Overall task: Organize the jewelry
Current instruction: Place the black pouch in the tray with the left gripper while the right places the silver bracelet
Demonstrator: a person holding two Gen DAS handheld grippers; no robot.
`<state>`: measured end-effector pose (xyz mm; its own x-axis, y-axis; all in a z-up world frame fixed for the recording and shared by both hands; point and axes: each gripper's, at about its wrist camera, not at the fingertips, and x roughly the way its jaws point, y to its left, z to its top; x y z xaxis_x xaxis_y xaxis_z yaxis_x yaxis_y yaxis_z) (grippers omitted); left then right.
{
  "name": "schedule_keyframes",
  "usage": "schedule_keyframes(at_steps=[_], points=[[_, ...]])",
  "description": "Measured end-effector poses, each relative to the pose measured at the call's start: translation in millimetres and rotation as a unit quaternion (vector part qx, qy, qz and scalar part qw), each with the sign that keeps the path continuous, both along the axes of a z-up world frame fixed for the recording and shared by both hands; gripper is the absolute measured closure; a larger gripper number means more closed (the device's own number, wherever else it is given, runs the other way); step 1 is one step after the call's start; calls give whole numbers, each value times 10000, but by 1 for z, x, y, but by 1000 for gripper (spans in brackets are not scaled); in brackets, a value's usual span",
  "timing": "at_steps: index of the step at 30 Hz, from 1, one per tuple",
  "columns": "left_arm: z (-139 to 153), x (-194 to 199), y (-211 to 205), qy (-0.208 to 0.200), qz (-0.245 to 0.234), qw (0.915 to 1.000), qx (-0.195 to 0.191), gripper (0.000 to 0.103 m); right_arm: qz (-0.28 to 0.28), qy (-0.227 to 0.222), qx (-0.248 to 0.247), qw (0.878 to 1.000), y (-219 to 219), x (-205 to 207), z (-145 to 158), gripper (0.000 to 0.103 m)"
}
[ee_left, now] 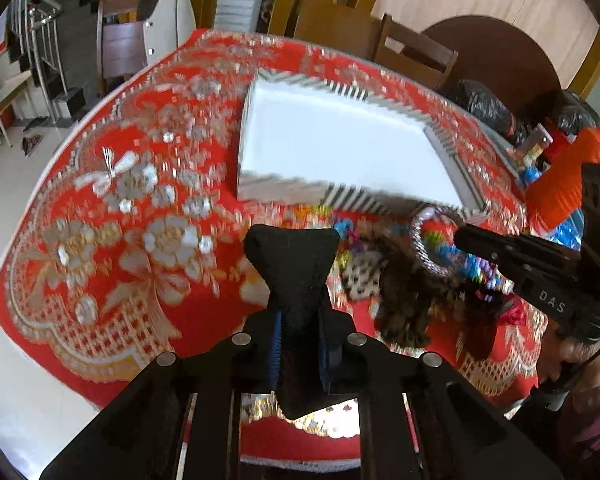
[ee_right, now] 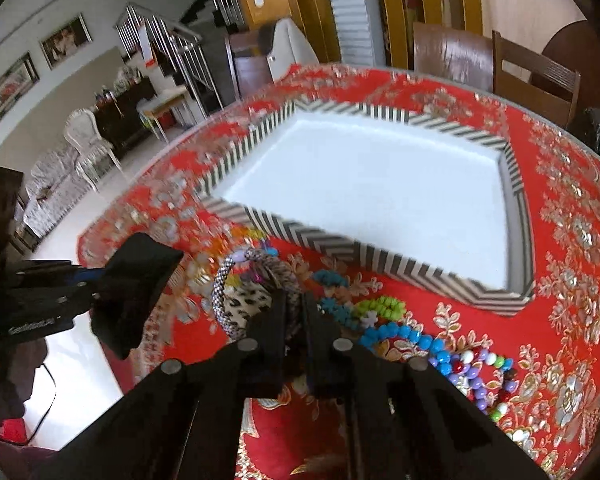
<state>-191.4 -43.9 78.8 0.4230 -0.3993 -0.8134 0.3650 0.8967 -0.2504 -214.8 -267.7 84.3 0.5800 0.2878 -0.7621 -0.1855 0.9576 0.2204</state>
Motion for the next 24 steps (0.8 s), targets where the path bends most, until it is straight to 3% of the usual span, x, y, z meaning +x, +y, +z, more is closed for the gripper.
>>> schedule_keyframes(at_steps=[6, 11, 17, 24], points=[[19, 38, -10, -323, 30, 9994, -96, 90, -667, -193, -162, 9975, -40, 12, 22, 96], [22, 86, -31, -412, 80, 9991, -17, 90, -1383, -53, -290, 9899, -87, 40, 17, 96], [-9, 138, -62, -86, 31, 9994, 334, 90, -1679, 579, -431, 9832, -114, 74, -21, 96], [-37, 151, -69, 35, 160, 9985, 517, 90, -1758, 960, -549, 9782, -121, 78, -48, 95]])
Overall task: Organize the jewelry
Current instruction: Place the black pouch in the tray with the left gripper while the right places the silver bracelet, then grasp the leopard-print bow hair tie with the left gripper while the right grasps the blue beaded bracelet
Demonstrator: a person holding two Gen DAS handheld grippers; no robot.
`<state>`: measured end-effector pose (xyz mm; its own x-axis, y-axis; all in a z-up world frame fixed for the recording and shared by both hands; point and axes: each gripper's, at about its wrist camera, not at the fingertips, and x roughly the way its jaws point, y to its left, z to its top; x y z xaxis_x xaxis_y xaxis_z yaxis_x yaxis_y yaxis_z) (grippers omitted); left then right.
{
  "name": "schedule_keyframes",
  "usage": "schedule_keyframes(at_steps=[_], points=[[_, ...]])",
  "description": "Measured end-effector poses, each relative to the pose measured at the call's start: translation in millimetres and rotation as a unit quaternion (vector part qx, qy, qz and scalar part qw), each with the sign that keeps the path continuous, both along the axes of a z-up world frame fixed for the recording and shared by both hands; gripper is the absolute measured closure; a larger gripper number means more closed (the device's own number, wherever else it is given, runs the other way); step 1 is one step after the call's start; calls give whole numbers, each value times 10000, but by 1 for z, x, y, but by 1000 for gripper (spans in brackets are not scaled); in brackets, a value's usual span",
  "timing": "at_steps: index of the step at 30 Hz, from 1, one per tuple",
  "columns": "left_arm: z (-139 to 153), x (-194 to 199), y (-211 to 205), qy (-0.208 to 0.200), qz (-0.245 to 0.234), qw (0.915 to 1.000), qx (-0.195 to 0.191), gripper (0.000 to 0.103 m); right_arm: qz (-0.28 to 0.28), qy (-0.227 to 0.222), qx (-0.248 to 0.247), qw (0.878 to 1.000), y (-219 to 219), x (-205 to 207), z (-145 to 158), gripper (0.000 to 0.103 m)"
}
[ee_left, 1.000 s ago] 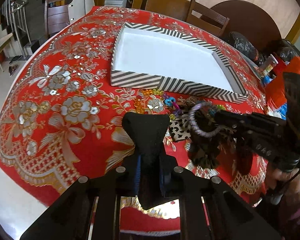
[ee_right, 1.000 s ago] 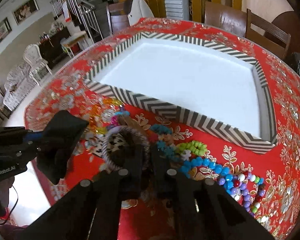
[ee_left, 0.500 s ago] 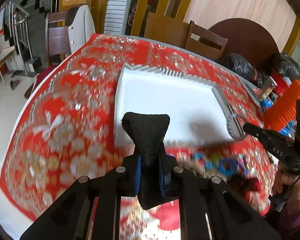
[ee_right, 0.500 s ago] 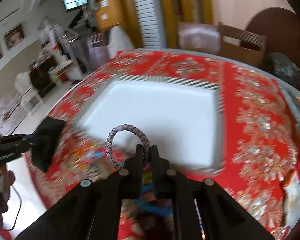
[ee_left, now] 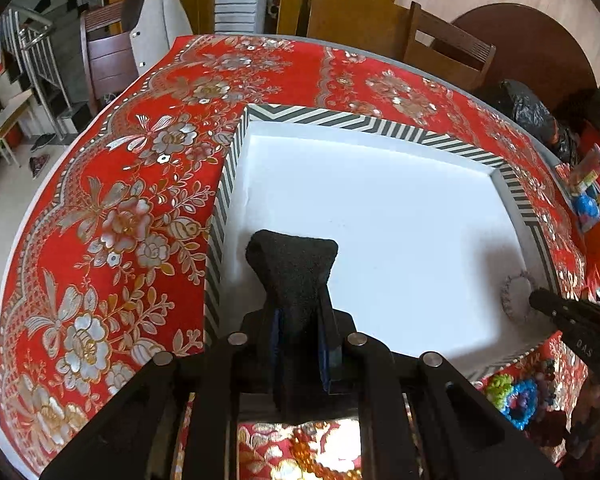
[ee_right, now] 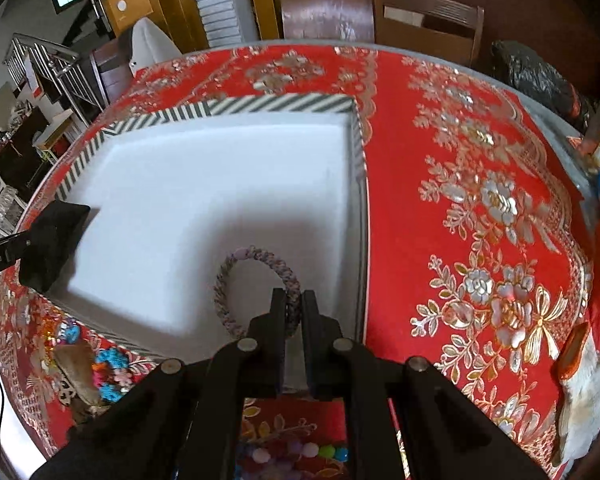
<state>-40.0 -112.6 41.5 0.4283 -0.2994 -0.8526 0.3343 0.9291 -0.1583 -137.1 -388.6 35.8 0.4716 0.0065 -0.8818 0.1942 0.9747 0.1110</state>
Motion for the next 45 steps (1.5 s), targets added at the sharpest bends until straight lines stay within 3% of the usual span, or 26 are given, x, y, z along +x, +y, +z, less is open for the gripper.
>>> schedule_keyframes(at_steps=[3, 5, 8, 18, 27, 34, 45], points=[[0, 2, 6, -76, 63, 9998, -156, 84, 15, -6, 46, 10000, 0, 0, -1, 88], [2, 4, 7, -81, 63, 9997, -226, 78, 28, -86, 82, 9999, 1, -2, 3, 68], [6, 6, 11, -95, 125, 9994, -323, 74, 38, -242, 186, 9995, 7, -10, 14, 51], [41, -38, 10, -541, 61, 9982, -237, 70, -147, -744, 401, 9963, 7, -56, 50, 38], [52, -90, -1, -910, -69, 9958, 1, 70, -351, -927, 243, 9948, 6, -102, 63, 36], [57, -117, -7, -1080, -180, 9940, -6, 70, -497, -1042, 211, 9931, 3, -133, 68, 27], [61, -139, 7, -804, -220, 9960, -329, 70, -580, -1167, 190, 9913, -3, -163, 70, 24]])
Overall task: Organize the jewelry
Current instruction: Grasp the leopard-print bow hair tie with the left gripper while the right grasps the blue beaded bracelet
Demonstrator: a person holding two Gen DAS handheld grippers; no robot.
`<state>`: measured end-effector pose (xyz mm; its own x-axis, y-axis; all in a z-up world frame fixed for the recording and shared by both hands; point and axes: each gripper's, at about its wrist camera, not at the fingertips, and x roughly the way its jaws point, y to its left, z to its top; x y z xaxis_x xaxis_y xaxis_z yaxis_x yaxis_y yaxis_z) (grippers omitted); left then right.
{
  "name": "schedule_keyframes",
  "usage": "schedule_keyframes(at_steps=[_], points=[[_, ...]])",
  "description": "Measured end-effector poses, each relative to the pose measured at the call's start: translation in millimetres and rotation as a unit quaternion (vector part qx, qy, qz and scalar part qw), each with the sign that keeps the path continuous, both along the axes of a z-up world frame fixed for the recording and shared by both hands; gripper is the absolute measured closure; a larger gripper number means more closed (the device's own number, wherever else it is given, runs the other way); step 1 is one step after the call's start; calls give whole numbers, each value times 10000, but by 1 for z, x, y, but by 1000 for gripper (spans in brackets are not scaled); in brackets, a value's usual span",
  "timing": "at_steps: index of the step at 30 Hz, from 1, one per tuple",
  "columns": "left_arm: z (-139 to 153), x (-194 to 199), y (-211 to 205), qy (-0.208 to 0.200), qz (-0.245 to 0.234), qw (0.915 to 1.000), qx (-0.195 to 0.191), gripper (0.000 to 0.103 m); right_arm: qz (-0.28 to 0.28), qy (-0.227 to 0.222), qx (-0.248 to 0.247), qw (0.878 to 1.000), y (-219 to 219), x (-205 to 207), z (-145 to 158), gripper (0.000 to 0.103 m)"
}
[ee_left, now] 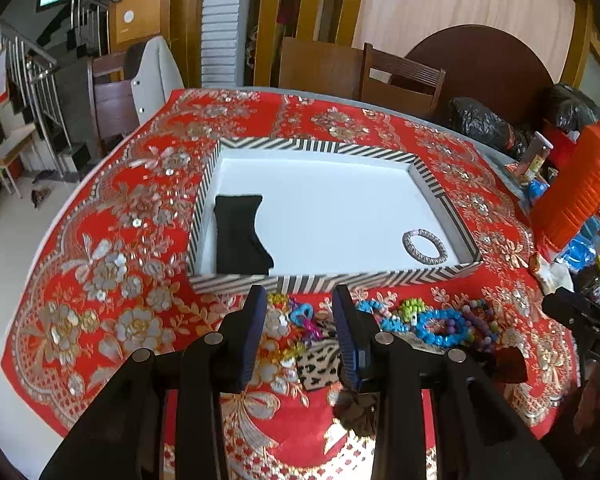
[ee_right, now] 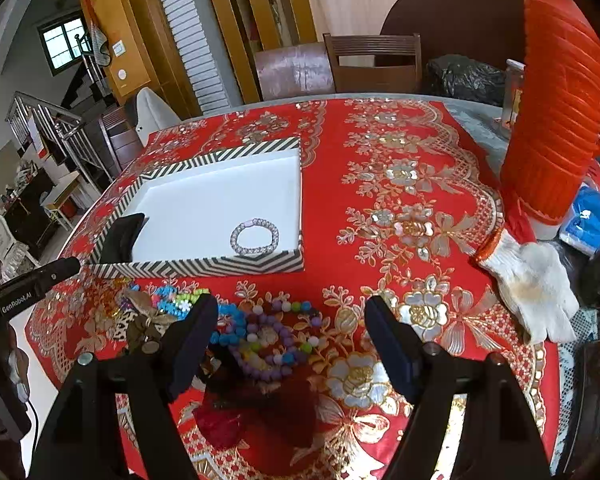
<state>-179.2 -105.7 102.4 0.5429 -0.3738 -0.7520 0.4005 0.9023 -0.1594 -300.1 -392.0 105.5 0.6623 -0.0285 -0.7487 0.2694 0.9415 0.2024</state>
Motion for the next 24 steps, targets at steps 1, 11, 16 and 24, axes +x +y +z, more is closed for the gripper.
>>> schedule_keyframes(at_steps=[1, 11, 16, 24], points=[[-1, -1, 1, 63, -9, 10000, -34, 70, 10, 5, -20, 10000, 0, -1, -1, 24], [-31, -23, -12, 679, -526, 9963, -49, 70, 252, 172, -102, 9995, 8, 2, -12, 24], [-49, -26, -24, 980, -687, 9928, -38, 70, 391, 366, -71, 9985, 10, 9, -22, 37], [-63, -21, -35, 1131, -710, 9910, -1, 70, 1042, 622, -180, 9924, 32, 36, -37, 55]])
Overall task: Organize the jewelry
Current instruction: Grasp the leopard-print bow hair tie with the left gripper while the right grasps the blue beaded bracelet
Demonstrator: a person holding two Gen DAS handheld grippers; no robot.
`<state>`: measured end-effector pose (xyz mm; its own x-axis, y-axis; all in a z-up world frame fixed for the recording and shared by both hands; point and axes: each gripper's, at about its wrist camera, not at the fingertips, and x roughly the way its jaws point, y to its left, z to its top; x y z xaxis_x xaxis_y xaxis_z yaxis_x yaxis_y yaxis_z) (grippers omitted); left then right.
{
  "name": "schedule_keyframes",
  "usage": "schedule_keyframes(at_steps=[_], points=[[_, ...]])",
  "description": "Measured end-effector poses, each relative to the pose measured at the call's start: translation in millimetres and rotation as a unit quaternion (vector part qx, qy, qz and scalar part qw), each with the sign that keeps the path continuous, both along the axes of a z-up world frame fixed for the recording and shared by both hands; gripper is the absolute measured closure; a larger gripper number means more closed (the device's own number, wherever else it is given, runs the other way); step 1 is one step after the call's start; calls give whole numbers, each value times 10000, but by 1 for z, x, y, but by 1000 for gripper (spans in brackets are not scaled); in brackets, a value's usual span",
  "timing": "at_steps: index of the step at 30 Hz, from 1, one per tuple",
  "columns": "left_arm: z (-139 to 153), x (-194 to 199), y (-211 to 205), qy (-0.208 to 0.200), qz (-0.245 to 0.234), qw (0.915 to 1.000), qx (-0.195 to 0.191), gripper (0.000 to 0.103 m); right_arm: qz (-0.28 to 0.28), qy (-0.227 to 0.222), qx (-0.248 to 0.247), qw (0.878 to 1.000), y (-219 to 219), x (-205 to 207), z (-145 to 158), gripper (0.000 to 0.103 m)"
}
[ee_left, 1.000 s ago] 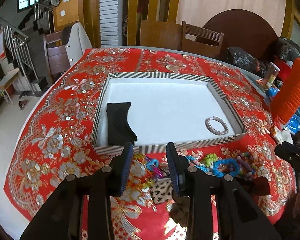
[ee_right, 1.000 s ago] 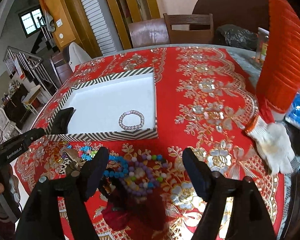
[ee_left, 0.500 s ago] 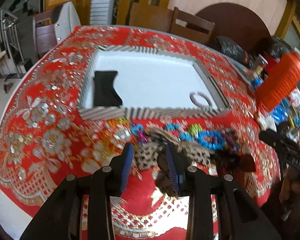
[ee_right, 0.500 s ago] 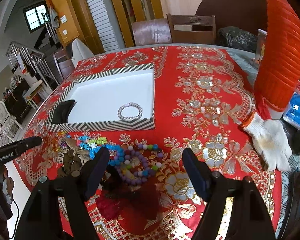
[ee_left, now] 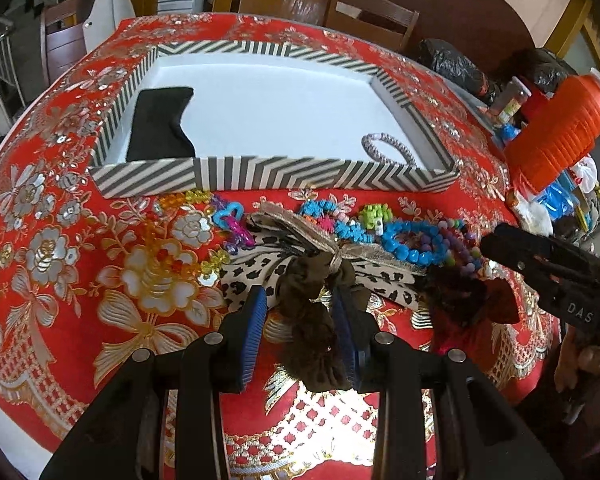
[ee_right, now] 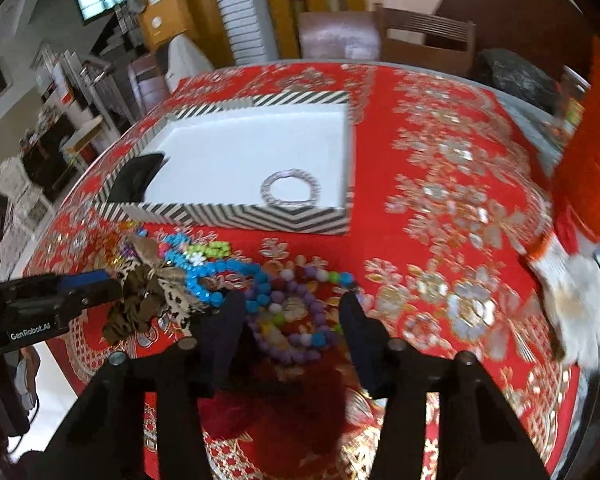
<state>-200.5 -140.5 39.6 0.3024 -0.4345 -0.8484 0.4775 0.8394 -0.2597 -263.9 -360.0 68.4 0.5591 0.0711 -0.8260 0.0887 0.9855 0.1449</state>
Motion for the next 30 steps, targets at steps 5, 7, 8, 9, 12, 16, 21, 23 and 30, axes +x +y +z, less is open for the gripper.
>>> schedule_keyframes(at_steps=[5, 7, 8, 9, 12, 16, 21, 23, 30], points=[[-6, 2, -6, 36, -38, 10000, 23, 70, 430, 175, -44, 9989, 12, 24, -8, 56], [-7, 3, -9, 39, -49, 10000, 30, 70, 521, 251, -78, 9983, 15, 32, -13, 56], [-8, 4, -10, 45, -58, 10000, 41, 70, 543, 283, -105, 9981, 16, 35, -16, 56], [-9, 4, -11, 63, -75, 9999, 58, 70, 564, 316, -125, 9978, 16, 37, -18, 56], [-13, 6, -14, 83, -98, 9999, 100, 70, 664, 416, -204, 9967, 17, 43, -25, 56], [-14, 7, -15, 73, -104, 9999, 12, 71, 794, 469, -386, 9950, 21, 49, -32, 64], [-15, 8, -12, 104, -86, 9999, -71, 84, 917, 388, -489, 9938, 22, 51, -31, 83], [-14, 7, -11, 131, -100, 9998, -92, 85, 1006, 314, -552, 9929, 24, 52, -27, 83], [-8, 1, -8, 51, -118, 9999, -81, 87, 1477, 407, -690, 9858, 37, 57, -29, 83]])
